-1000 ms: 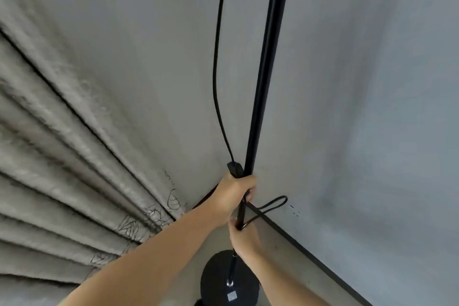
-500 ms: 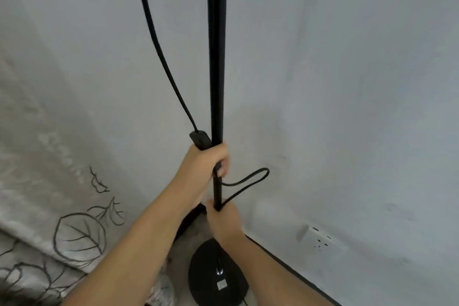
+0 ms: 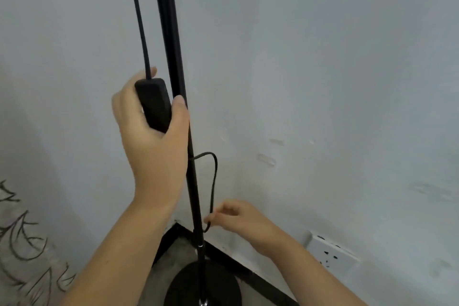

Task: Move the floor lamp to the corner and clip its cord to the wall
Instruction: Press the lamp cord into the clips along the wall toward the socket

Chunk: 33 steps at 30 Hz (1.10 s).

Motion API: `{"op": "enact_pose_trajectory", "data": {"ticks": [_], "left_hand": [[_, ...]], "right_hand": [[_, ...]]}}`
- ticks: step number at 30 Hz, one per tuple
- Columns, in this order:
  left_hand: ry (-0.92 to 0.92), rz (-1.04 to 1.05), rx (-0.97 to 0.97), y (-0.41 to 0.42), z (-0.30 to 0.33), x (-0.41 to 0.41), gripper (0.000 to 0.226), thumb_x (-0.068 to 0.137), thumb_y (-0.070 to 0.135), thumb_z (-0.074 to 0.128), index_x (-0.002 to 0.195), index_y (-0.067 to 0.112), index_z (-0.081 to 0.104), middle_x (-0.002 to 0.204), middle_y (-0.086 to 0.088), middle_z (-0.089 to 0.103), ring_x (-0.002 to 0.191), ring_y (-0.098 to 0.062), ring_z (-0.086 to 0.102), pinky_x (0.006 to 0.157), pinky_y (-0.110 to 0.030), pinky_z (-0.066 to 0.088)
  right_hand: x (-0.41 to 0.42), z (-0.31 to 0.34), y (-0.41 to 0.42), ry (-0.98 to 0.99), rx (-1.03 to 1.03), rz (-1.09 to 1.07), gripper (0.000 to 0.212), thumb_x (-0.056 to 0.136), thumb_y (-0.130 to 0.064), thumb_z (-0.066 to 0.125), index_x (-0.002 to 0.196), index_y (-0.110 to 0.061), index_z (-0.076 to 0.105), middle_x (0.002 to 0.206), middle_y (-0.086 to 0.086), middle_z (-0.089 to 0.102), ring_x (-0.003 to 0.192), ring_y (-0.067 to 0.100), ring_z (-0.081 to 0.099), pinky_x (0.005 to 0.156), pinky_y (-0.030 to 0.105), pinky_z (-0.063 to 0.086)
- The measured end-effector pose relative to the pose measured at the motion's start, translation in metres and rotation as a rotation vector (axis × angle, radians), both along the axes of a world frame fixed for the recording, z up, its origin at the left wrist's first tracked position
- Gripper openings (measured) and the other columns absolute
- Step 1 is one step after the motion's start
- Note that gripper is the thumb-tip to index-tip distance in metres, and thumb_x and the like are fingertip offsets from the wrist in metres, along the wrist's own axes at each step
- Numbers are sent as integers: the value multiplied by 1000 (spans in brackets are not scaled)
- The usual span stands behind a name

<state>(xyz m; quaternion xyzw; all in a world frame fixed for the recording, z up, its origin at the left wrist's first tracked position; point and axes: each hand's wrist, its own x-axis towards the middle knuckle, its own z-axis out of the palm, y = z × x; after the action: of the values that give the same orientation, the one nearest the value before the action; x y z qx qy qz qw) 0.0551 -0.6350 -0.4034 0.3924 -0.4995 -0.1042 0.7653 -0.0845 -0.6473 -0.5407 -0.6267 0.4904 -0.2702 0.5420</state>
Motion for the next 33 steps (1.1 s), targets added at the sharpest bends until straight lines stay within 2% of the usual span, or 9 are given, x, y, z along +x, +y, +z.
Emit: {"op": "enact_pose_trajectory", "data": {"ticks": [2, 6, 11, 14, 17, 21, 24, 27, 33], "left_hand": [[-30, 47, -96, 7, -3, 0, 25, 87, 16, 58, 103, 30, 45, 98, 17, 53, 85, 3, 54, 74, -11, 46], [97, -265, -140, 20, -22, -19, 20, 85, 19, 60, 95, 30, 46, 71, 10, 55, 57, -6, 54, 55, -18, 47], [-18, -491, 65, 18, -65, -42, 13, 92, 17, 55, 84, 26, 60, 64, -3, 60, 60, -9, 61, 62, -17, 51], [14, -501, 284, 5, -84, -52, 21, 96, 16, 50, 79, 18, 62, 74, 6, 68, 81, -12, 67, 85, -32, 54], [59, -477, 368, -12, -92, -63, 22, 96, 20, 50, 79, 15, 62, 77, 6, 67, 88, -18, 66, 92, -38, 53], [-19, -380, 444, -36, -95, -77, 18, 93, 21, 54, 76, 16, 59, 76, 2, 61, 71, -11, 66, 71, -23, 52], [-27, -402, 557, -45, -103, -85, 22, 93, 16, 54, 77, 1, 56, 67, -7, 55, 48, -5, 56, 59, -30, 57], [-25, -471, 599, -53, -106, -85, 25, 93, 14, 53, 75, -4, 54, 64, -11, 54, 48, -11, 52, 51, -29, 58], [32, -625, 687, -62, -102, -82, 31, 94, 20, 54, 66, 9, 58, 59, -6, 58, 41, -7, 53, 46, -27, 55]], "right_hand": [[-12, -4, 6, -186, 118, -57, 11, 88, -23, 60, 81, -24, 68, 98, -2, 76, 102, 11, 68, 96, 29, 50], [-18, -2, 1, -537, 195, -16, 13, 93, -11, 47, 89, -11, 58, 77, 7, 70, 80, 22, 69, 90, 42, 55], [-42, 27, -3, -661, 193, 120, 23, 92, -33, 51, 93, -14, 63, 50, -5, 46, 42, 9, 41, 43, 21, 44], [-64, 28, -2, -495, 109, -34, 22, 87, -33, 55, 80, -14, 64, 48, -9, 36, 39, 4, 25, 34, 13, 22], [-83, 22, 2, -277, 73, -125, 25, 96, -23, 49, 82, -13, 66, 48, -10, 35, 40, 5, 25, 36, 14, 19], [-89, 38, 7, -132, -31, -330, 27, 95, -23, 53, 74, -12, 67, 45, -10, 32, 36, 6, 25, 35, 15, 21], [-82, 53, 10, 126, -222, -495, 27, 89, -24, 56, 68, -14, 69, 39, -10, 40, 33, 7, 33, 37, 18, 28], [-75, 59, 12, 455, -479, -592, 27, 87, -23, 56, 75, -2, 68, 59, 7, 62, 52, 17, 48, 49, 27, 39], [-65, 73, 8, 652, -656, -612, 32, 90, -22, 53, 72, 2, 64, 69, 18, 67, 65, 33, 61, 59, 37, 50]]}}
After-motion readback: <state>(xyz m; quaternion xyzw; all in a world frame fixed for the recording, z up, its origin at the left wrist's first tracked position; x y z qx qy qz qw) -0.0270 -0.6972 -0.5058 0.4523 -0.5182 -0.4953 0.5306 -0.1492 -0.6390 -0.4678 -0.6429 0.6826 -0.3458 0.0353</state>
